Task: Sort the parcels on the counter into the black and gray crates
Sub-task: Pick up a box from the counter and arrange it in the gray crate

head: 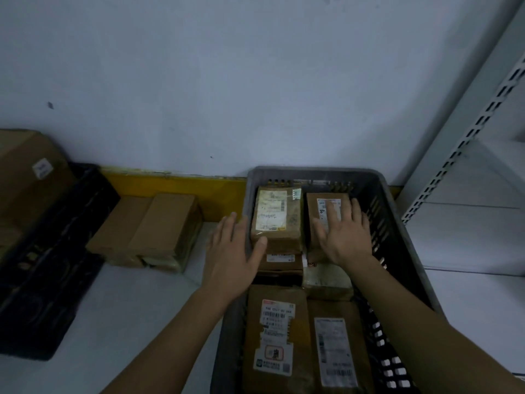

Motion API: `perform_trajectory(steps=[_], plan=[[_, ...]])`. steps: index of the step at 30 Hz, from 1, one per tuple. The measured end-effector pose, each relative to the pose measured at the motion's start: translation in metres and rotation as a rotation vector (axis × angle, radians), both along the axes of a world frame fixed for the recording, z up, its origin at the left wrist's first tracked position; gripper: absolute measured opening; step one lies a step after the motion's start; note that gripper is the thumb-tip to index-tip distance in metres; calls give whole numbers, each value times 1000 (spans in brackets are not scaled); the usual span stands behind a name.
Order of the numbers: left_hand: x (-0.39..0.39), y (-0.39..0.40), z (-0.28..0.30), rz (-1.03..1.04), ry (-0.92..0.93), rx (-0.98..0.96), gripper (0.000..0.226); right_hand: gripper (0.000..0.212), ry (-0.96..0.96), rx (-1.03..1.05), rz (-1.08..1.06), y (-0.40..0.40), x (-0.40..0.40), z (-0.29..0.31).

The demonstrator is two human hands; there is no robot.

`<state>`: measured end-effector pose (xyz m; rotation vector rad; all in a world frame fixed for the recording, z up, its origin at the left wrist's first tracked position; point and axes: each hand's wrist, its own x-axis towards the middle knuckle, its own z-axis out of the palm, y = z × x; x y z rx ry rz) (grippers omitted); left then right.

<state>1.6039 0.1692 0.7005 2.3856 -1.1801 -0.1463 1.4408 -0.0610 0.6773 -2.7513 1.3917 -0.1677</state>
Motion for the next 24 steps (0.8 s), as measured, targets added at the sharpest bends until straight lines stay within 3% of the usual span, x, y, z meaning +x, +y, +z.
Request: perform_trajectory(steps=[5, 12, 24], plan=[[43, 40, -7, 132, -86, 95, 90, 79, -116, -75, 59, 61, 25, 35], [103, 112, -15, 152, -223, 229, 87, 77, -117, -97, 129, 157, 92, 61], [195, 229, -40, 101, -139, 308, 86, 91, 79, 163, 74, 309, 220, -7]])
